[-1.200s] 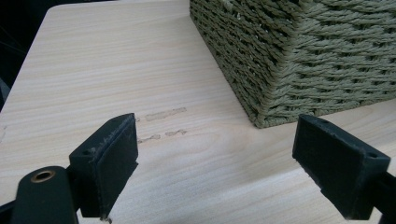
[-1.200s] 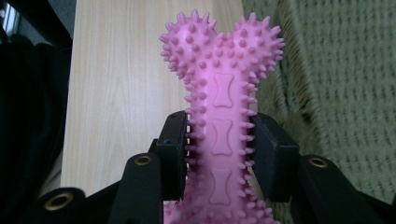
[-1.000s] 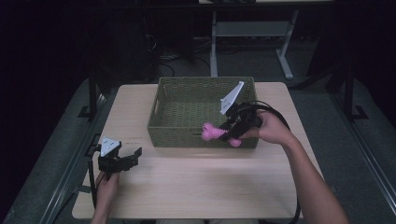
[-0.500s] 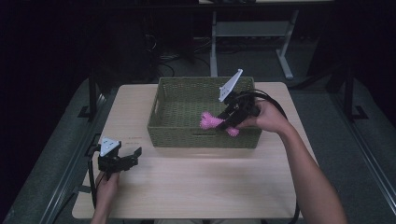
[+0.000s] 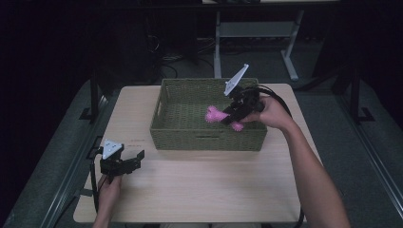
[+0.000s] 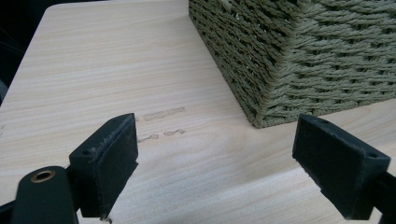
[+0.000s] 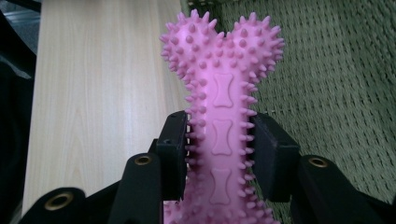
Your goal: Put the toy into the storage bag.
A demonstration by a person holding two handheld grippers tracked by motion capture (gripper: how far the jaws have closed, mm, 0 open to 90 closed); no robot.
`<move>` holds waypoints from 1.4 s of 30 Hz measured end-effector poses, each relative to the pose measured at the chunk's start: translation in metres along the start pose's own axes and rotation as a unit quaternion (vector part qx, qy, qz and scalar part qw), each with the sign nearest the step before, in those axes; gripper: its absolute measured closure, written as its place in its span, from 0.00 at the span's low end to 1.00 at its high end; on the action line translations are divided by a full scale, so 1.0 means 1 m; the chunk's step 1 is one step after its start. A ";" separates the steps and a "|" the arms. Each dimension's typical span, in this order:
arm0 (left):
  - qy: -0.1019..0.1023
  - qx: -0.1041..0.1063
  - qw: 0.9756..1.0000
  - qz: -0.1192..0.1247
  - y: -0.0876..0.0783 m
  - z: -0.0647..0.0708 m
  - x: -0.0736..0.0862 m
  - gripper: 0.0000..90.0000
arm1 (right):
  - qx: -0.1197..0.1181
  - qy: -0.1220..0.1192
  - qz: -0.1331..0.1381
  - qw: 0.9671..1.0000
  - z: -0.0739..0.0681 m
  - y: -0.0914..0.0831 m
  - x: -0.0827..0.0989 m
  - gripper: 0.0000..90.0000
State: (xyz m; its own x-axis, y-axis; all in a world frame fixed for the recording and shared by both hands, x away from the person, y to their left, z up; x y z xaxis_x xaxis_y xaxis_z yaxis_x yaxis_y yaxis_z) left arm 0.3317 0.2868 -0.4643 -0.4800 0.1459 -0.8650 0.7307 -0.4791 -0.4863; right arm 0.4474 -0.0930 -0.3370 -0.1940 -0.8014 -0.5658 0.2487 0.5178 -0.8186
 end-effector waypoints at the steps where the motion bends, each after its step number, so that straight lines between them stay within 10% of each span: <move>1: 0.000 0.000 1.000 0.000 0.000 0.000 0.000 0.15 | 0.002 -0.002 -0.004 1.000 0.001 0.001 0.000 0.65; 42: 0.003 0.004 1.000 0.000 0.000 0.001 -0.001 0.15 | -0.005 0.027 -0.038 0.999 0.033 0.037 0.010 0.65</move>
State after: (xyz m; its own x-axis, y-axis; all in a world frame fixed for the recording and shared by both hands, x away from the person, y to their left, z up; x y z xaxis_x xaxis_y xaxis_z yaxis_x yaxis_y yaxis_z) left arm 0.3311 0.2857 -0.4636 -0.4769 0.1504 -0.8660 0.7274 -0.4855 -0.4849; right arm 0.4860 -0.0918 -0.3702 -0.2633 -0.8212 -0.5063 0.2219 0.4592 -0.8602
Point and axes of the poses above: each handheld gripper's, and its own axes: y roughly forward along the jaws, x roughly out of its underside, z roughly to its right, the point moved 4 cm from there along y, roughly forward along the jaws, and after that the axes turned 12 degrees about x, right-handed, at the moved point
